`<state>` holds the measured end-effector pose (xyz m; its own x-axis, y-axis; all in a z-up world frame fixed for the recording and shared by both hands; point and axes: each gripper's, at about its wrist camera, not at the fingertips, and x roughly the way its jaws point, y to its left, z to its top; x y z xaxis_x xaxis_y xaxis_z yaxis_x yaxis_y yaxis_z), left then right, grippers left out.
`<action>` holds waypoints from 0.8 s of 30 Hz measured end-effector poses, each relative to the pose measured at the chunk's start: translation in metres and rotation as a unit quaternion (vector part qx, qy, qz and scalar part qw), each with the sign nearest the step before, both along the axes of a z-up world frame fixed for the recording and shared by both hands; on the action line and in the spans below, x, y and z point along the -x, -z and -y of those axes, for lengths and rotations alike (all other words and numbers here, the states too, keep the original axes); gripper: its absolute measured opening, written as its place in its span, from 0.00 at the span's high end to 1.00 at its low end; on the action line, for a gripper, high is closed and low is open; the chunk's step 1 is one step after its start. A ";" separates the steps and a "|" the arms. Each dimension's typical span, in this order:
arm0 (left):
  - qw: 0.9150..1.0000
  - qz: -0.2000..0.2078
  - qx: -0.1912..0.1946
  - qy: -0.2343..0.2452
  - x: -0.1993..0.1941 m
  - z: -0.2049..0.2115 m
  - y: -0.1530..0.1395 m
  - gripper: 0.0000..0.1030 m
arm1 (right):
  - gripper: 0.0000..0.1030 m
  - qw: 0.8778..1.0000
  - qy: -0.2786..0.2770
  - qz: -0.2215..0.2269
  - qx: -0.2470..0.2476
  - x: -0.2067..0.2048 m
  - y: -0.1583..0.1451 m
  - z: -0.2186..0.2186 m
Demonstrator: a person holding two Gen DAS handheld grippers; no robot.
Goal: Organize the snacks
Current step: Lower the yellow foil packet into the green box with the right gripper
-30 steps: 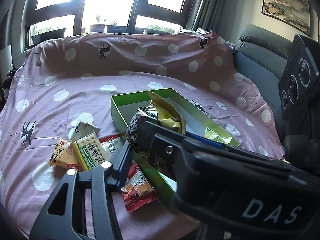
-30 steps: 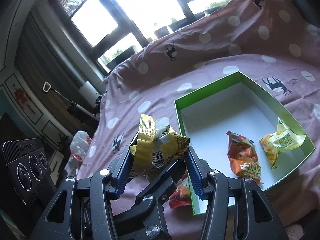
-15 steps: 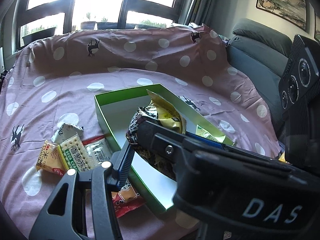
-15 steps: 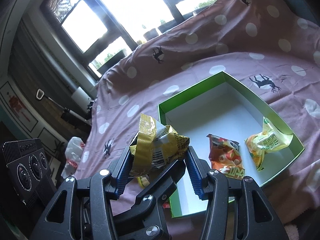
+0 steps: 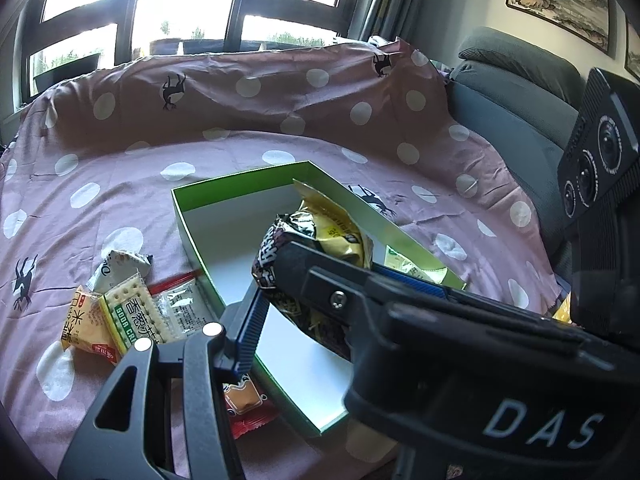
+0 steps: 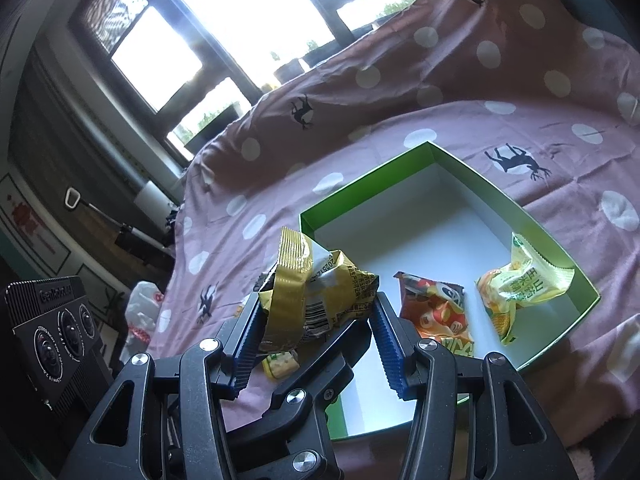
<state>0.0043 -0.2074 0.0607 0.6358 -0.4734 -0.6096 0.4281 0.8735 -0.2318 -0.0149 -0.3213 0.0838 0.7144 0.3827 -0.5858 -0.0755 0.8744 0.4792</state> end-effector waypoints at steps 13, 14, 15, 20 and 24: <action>1.000 -0.006 0.007 0.020 -0.006 0.013 0.004 0.53 | 0.46 1.000 0.019 -0.003 0.010 -0.001 0.001 0.013; 1.000 -0.007 0.007 0.021 -0.006 0.014 0.004 0.53 | 0.46 1.000 0.020 -0.004 0.010 0.000 0.002 0.014; 1.000 -0.008 0.007 0.022 -0.007 0.014 0.005 0.53 | 0.46 1.000 0.022 -0.005 0.008 0.000 0.002 0.015; 1.000 -0.009 0.007 0.025 -0.009 0.019 0.006 0.53 | 0.46 1.000 0.028 -0.007 0.006 0.000 0.003 0.019; 0.999 -0.013 0.006 0.031 -0.011 0.022 0.007 0.53 | 0.46 0.999 0.035 -0.009 0.007 0.000 0.003 0.022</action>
